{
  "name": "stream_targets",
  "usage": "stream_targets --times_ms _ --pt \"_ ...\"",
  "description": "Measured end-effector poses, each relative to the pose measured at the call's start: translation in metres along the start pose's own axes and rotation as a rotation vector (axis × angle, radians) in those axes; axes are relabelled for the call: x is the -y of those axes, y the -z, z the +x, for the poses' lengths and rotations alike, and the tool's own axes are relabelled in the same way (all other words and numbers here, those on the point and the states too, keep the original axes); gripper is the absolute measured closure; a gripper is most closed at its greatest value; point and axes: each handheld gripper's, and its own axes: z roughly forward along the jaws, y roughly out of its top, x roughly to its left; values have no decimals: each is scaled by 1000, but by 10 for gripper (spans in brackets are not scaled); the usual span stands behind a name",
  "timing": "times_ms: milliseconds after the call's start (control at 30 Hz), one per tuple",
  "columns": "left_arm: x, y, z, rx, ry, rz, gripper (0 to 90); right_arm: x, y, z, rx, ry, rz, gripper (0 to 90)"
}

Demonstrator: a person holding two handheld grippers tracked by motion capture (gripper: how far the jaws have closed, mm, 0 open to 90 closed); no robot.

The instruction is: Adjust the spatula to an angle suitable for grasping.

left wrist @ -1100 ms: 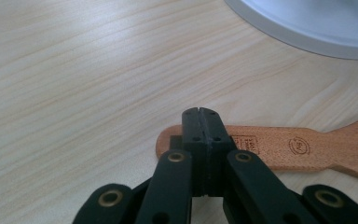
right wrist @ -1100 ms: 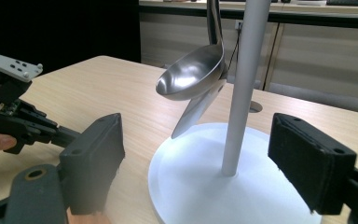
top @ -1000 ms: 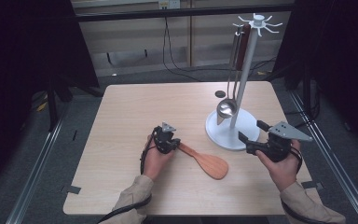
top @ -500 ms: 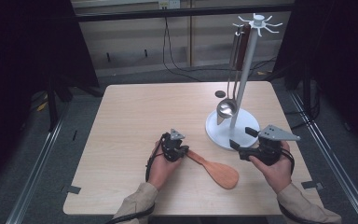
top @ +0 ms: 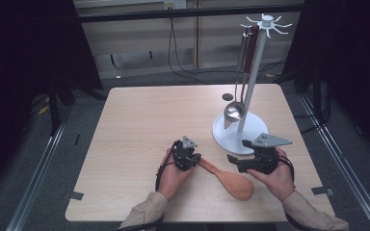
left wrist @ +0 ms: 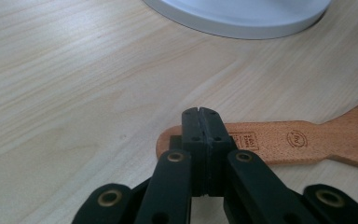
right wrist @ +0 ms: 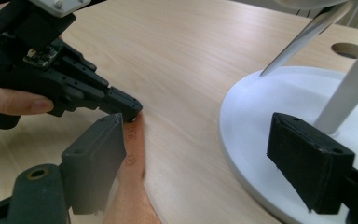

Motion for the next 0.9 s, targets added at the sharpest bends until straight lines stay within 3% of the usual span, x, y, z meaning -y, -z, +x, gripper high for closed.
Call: stream_targets --times_ms 333,400,433,567,800,900 --pt "2 4 -4 1 -14 7 882 2 -13 9 -69 18 63 314" --pt "3 5 -4 4 4 -7 831 2 -16 11 -77 27 77 345" --pt "3 7 -2 -3 -15 -3 817 2 -17 12 -85 36 78 386" --pt "4 13 2 -18 -1 -37 712 1 -24 14 -119 21 79 411" --pt "9 26 12 -46 19 -92 500 -1 -39 20 -152 58 166 444" --pt "12 32 15 -55 27 -95 466 -4 -46 23 -164 62 209 425"
